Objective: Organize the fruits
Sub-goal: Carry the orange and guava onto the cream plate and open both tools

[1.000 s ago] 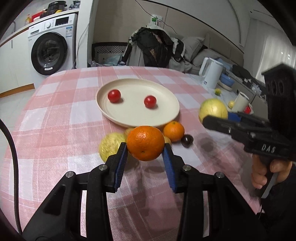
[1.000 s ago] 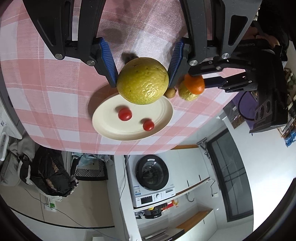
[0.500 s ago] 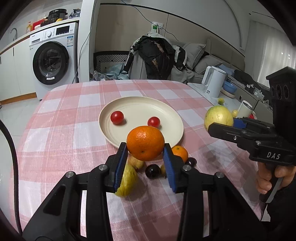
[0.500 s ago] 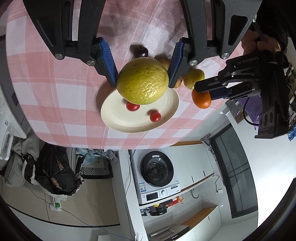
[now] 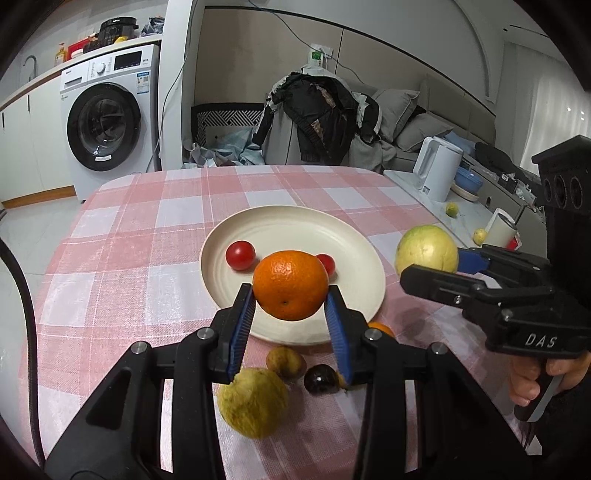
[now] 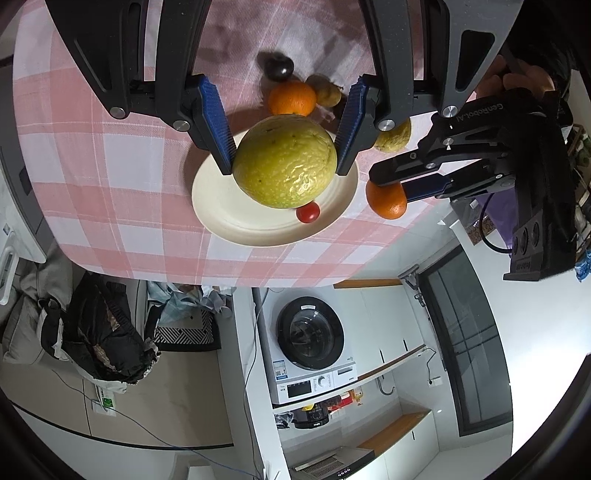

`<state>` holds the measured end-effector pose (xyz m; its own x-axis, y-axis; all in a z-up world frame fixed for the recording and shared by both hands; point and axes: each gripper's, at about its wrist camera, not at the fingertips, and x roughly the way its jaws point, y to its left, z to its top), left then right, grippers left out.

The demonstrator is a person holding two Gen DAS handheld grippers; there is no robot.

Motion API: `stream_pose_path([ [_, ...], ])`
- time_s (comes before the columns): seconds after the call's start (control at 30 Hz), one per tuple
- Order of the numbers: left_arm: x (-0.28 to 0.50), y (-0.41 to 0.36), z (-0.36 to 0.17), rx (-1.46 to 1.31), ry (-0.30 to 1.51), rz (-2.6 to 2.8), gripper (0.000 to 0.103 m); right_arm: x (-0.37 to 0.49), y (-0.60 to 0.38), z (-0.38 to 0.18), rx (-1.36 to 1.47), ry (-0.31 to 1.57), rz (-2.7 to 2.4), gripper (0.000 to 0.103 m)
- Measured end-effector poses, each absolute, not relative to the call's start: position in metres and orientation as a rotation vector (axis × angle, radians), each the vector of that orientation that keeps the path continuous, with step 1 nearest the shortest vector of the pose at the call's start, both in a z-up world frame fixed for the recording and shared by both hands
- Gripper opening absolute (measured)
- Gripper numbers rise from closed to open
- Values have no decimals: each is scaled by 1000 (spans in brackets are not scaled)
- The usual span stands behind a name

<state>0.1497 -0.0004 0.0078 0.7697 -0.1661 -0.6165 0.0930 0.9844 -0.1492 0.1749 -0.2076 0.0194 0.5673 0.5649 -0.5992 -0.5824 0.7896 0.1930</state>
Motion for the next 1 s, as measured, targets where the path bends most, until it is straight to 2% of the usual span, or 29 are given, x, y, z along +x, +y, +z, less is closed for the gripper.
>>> stream_pose_path([
  [0.53,199,8,-39,-128,789,-112,36,211,-187,-22,-54,799,646,55],
  [1.0,205,-1,-49,-79,809,-108,36,225,-179,-38,-76,823,645,55],
])
